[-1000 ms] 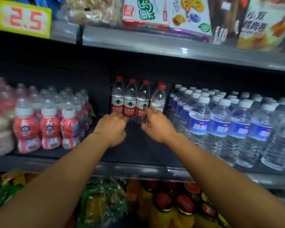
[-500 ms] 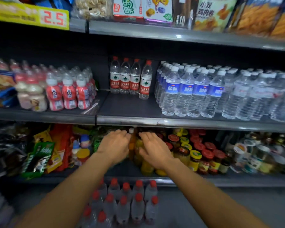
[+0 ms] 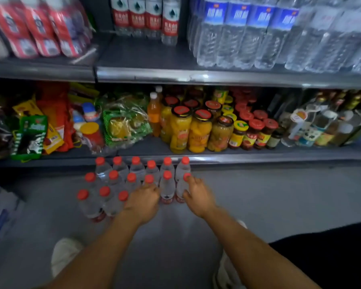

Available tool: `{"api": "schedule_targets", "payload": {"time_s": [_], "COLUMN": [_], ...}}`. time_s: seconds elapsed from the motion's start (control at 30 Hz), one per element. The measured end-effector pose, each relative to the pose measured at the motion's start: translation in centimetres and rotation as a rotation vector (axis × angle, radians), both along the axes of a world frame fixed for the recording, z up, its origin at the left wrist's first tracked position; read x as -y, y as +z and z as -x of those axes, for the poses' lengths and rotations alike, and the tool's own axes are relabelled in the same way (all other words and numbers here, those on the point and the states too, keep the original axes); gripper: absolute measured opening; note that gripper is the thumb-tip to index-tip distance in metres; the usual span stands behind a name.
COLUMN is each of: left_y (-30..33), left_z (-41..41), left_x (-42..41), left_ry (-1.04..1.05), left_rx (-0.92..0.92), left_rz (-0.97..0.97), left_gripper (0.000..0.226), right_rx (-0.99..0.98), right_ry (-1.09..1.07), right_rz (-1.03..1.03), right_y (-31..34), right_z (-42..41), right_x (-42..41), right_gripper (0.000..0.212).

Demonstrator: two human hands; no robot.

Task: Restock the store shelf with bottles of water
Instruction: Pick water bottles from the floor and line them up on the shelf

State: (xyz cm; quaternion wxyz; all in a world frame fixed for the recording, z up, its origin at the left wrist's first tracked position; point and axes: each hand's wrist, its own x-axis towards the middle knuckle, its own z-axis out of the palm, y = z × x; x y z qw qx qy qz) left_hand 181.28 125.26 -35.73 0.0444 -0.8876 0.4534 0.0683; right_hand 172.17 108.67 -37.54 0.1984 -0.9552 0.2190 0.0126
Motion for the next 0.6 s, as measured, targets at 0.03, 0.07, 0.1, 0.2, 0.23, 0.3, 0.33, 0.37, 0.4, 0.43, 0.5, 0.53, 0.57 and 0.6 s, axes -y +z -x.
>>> {"api": "schedule_targets", "payload": {"time_s": [0.03, 0.07, 0.1, 0.2, 0.23, 0.3, 0.33, 0.37, 0.4, 0.43, 0.5, 0.53, 0.57, 0.6], "left_y": [-1.2, -2.4, -3.6, -6.5, -7.3, -8.9, -9.7, -10.5, -11.2, -12.0, -13.6, -14.4, -15.1, -15.8], "left_z": [0.2, 0.2, 0.2, 0.0, 0.0, -0.1, -0.2, -0.2, -0.3, -0.3, -0.2, -0.1, 0.0, 0.1], "left_x": [0.0, 0.1, 0.3, 1.1, 1.5, 2.2, 2.5, 2.7, 2.9, 3.1, 3.3, 3.3, 3.3, 3.3], "left_ry": [0.005, 0.008, 0.012, 0.024, 0.026, 0.019, 0.015, 0.009, 0.003, -0.003, -0.020, -0.031, -0.041, -0.051], "left_rx": [-0.020, -0.038, -0.056, -0.116, -0.135, -0.164, -0.176, -0.191, -0.209, -0.232, -0.283, -0.301, -0.314, -0.325], "left_rz": [-0.028, -0.052, -0.068, -0.102, -0.109, -0.124, -0.131, -0.134, -0.136, -0.143, -0.182, -0.214, -0.251, -0.289], "left_gripper": [0.029, 0.031, 0.033, 0.033, 0.031, 0.029, 0.028, 0.028, 0.029, 0.030, 0.033, 0.034, 0.035, 0.036], "right_rx": [-0.024, -0.051, -0.074, -0.121, -0.126, -0.115, -0.102, -0.087, -0.066, -0.039, 0.012, 0.029, 0.047, 0.066], "right_ry": [-0.034, -0.059, -0.077, -0.137, -0.163, -0.216, -0.241, -0.267, -0.296, -0.325, -0.366, -0.374, -0.379, -0.385], "right_rz": [-0.027, -0.051, -0.069, -0.121, -0.146, -0.208, -0.240, -0.272, -0.298, -0.318, -0.346, -0.358, -0.368, -0.381], "right_y": [-1.2, -2.4, -3.5, -6.2, -7.0, -8.3, -8.8, -9.2, -9.6, -10.0, -10.7, -11.1, -11.6, -11.9], "right_z": [0.4, 0.7, 1.0, 1.0, 0.8, 0.1, -0.4, -0.9, -1.4, -2.0, -3.1, -3.5, -3.9, -4.3], "right_x": [0.1, 0.2, 0.4, 1.1, 1.4, 1.8, 2.0, 2.3, 2.5, 2.7, 3.0, 3.1, 3.2, 3.2], "right_gripper": [0.048, 0.047, 0.047, 0.047, 0.048, 0.051, 0.054, 0.056, 0.058, 0.059, 0.065, 0.069, 0.073, 0.074]}}
